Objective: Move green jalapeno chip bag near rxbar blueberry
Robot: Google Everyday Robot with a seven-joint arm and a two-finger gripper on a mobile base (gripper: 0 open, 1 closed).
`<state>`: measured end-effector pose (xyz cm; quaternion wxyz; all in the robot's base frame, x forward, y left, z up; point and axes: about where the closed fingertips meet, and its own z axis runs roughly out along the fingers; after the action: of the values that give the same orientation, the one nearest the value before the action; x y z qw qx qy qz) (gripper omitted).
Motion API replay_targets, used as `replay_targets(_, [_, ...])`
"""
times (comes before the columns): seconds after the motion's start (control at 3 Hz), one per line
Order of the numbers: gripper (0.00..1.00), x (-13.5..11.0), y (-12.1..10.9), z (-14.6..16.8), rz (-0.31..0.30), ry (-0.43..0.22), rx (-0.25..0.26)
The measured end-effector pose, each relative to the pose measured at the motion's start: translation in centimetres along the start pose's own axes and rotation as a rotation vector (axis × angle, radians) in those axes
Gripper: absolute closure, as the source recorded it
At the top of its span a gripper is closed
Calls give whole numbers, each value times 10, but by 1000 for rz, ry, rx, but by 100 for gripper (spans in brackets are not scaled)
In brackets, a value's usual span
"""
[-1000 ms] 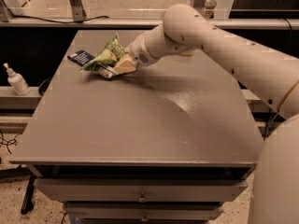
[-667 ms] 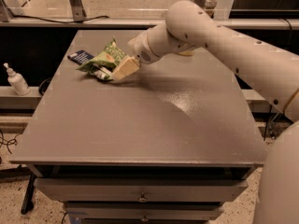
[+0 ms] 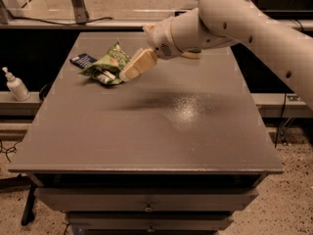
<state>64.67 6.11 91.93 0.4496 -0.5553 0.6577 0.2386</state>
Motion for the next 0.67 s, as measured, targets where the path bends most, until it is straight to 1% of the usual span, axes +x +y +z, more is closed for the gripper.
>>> replay_targets(0.33, [0,-15,21,-57,-6,-68,-41])
replay_targets(0.67, [0,6,46,-121,20,-117,-92])
